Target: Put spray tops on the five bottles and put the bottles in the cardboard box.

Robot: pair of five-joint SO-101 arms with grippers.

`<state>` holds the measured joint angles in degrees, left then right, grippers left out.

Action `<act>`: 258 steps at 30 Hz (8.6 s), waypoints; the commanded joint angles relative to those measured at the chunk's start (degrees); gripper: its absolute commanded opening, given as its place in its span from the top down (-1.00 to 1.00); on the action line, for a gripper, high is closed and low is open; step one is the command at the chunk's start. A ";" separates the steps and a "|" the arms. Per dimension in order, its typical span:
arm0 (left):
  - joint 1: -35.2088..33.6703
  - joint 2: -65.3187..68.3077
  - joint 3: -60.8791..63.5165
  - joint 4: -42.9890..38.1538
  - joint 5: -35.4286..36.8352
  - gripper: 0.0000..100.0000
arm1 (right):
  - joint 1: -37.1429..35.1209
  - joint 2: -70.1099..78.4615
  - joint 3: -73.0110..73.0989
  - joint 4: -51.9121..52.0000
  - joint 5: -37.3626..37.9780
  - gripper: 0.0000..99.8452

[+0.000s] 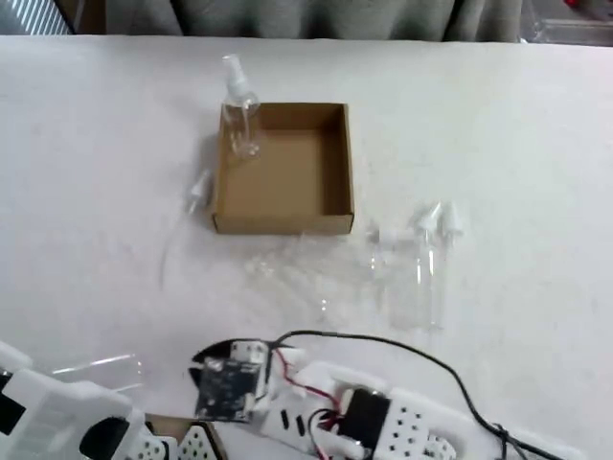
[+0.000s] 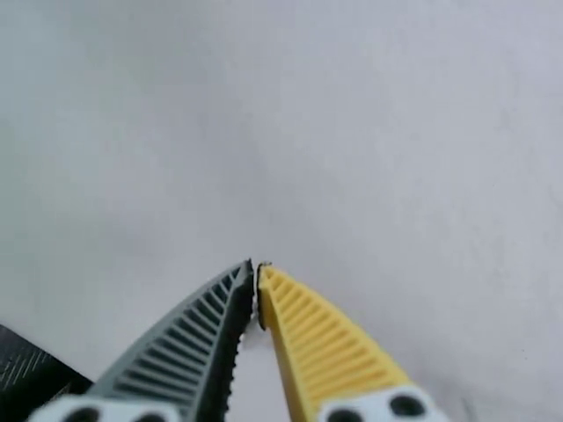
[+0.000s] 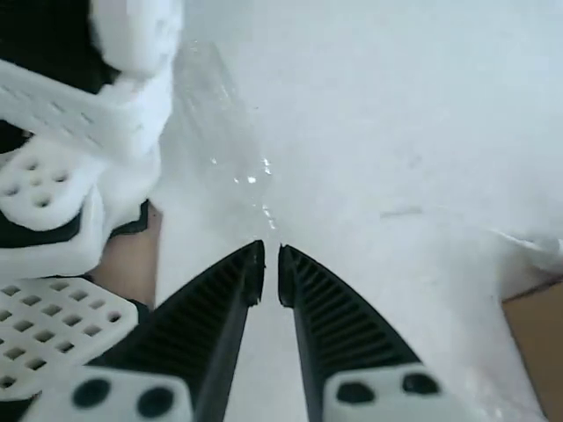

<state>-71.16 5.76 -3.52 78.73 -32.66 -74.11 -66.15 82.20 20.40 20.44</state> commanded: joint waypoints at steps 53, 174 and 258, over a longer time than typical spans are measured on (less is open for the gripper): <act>-0.48 2.95 -10.55 4.13 0.53 0.96 | 7.78 73.54 -32.88 -35.91 -12.92 0.97; 26.86 -36.62 58.29 -16.09 -66.11 0.38 | 49.63 -23.78 14.86 23.96 -6.68 0.97; 31.96 -36.62 68.48 -27.96 -48.70 0.22 | 48.75 -25.10 14.95 28.79 -1.85 0.97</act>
<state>-37.32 -28.97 68.04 50.33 -80.04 -25.05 -90.68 96.35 48.79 18.15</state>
